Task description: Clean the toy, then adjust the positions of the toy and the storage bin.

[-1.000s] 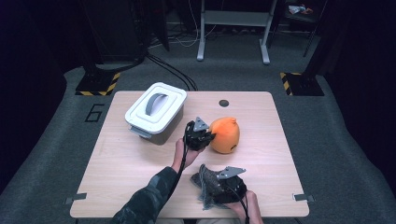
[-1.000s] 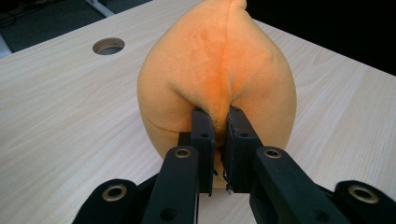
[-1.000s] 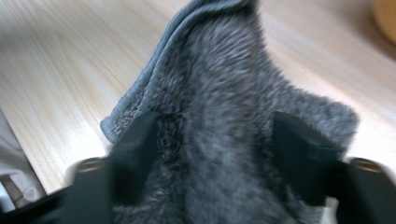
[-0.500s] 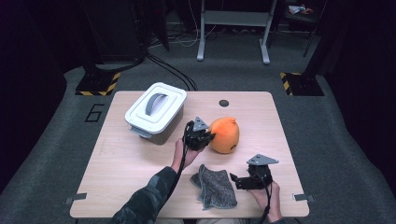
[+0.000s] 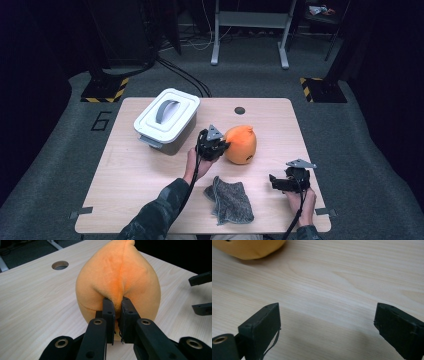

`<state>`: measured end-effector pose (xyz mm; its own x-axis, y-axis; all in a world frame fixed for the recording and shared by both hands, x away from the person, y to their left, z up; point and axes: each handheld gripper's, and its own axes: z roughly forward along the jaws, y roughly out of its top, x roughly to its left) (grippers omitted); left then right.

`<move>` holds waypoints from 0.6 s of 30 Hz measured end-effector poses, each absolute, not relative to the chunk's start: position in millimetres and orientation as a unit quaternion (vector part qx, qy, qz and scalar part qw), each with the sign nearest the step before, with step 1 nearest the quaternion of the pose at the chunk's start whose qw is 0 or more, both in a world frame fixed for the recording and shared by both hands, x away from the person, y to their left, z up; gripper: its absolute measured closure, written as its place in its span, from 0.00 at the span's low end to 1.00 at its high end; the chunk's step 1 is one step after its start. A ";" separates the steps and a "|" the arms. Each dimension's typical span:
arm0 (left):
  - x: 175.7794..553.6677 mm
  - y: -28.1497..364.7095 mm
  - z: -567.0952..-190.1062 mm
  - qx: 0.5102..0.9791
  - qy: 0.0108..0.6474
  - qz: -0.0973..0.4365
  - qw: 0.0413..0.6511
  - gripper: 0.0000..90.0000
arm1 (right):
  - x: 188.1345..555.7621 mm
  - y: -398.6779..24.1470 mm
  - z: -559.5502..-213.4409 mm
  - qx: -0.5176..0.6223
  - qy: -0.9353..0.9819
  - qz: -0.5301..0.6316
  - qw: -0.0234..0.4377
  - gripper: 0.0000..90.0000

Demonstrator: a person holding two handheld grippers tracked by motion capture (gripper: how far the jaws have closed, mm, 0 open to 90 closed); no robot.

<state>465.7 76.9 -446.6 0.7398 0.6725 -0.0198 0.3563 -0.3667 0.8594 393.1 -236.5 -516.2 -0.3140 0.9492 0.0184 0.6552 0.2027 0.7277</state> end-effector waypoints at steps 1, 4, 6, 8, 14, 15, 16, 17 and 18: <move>465.5 76.7 -445.8 0.808 0.317 0.173 0.465 0.93 | 394.4 -237.7 -517.7 0.543 0.740 0.326 0.225 0.07; 464.4 76.3 -443.6 0.811 0.310 0.171 0.466 0.93 | 398.0 -240.0 -522.0 0.550 0.739 0.318 0.224 0.07; 463.6 76.0 -443.3 0.807 0.311 0.177 0.470 0.93 | 399.4 -242.3 -524.0 0.550 0.741 0.312 0.225 0.07; 462.9 76.7 -441.7 0.805 0.310 0.178 0.473 0.93 | 400.6 -243.0 -525.6 0.553 0.738 0.313 0.228 0.07; 458.9 83.5 -435.1 0.800 0.315 0.179 0.477 0.93 | 402.4 -246.2 -527.1 0.546 0.741 0.315 0.234 0.08; 458.3 85.0 -433.9 0.801 0.315 0.176 0.477 0.93 | 403.2 -247.3 -527.7 0.544 0.741 0.318 0.234 0.07; 457.4 86.2 -432.9 0.799 0.316 0.179 0.479 0.93 | 403.4 -247.1 -527.8 0.546 0.738 0.320 0.233 0.07; 456.1 87.4 -431.5 0.799 0.316 0.179 0.479 0.93 | 403.5 -247.0 -528.0 0.545 0.739 0.320 0.234 0.07; 455.0 89.0 -430.0 0.799 0.315 0.180 0.479 0.93 | 403.5 -246.9 -528.1 0.544 0.739 0.321 0.234 0.07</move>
